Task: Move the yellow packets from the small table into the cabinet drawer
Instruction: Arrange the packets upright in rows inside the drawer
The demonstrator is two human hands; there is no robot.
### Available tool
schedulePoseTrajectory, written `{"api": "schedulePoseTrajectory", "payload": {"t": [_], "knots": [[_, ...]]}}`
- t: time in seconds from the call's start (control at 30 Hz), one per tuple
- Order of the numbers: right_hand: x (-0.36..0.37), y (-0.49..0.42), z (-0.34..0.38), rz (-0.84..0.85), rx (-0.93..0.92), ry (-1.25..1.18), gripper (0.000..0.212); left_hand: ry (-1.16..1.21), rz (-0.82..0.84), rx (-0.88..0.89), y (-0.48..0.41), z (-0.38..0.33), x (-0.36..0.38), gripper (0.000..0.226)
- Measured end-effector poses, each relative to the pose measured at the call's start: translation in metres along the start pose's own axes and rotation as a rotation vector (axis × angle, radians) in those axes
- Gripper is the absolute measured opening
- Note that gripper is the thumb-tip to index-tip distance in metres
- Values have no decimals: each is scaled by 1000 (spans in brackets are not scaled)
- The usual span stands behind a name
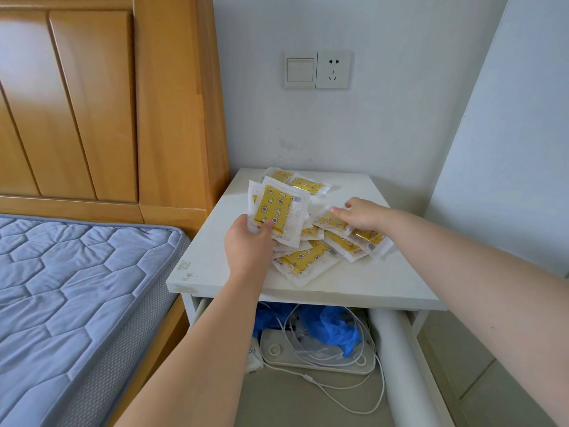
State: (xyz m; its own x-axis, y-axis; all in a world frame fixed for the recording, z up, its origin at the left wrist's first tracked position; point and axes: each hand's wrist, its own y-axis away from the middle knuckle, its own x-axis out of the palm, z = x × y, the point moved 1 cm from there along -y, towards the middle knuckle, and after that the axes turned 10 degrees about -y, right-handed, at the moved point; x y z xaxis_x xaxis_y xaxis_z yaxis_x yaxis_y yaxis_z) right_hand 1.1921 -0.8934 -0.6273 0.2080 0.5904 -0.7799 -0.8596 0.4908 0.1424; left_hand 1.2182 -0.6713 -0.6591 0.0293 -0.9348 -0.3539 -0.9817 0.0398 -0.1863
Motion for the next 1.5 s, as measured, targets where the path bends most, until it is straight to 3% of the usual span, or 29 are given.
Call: {"api": "schedulePoseTrajectory", "payload": {"t": [0.1,0.3,0.47,0.67,0.77,0.9,1.0,1.1,1.13,1.2,1.3,1.37,1.5], "knots": [[0,-6,5,-45,-65,153,54,-20,27,6,-1,0,2,4],[-6,-14,22,188,-80,713,68,-38,45,15,-4,0,4,7],[-10,-10,41,378,-115,676,81,-52,72,6,-4,-1,6,4],[-7,-16,56,373,-119,920,82,-8,116,-32,-4,-1,6,6],[-5,-14,59,288,-150,975,80,-17,107,-24,-2,-3,4,8],[-8,-11,57,143,-211,917,68,-4,109,-28,-2,-4,4,7],[-20,-4,48,36,-228,721,47,-5,118,-30,-2,-2,5,7],[-45,4,36,-174,-175,496,19,-25,109,-15,-2,-3,4,4],[-53,8,33,-218,-115,392,23,-31,107,-15,-1,-3,4,5],[-64,12,27,-147,56,132,27,-40,109,-17,0,-4,4,8],[-55,19,18,151,350,-232,39,-62,116,-2,2,-4,5,11],[-44,21,13,172,415,-193,52,-82,125,25,4,-4,4,13],[-29,34,17,86,329,226,54,-98,131,50,6,-4,3,20]]}}
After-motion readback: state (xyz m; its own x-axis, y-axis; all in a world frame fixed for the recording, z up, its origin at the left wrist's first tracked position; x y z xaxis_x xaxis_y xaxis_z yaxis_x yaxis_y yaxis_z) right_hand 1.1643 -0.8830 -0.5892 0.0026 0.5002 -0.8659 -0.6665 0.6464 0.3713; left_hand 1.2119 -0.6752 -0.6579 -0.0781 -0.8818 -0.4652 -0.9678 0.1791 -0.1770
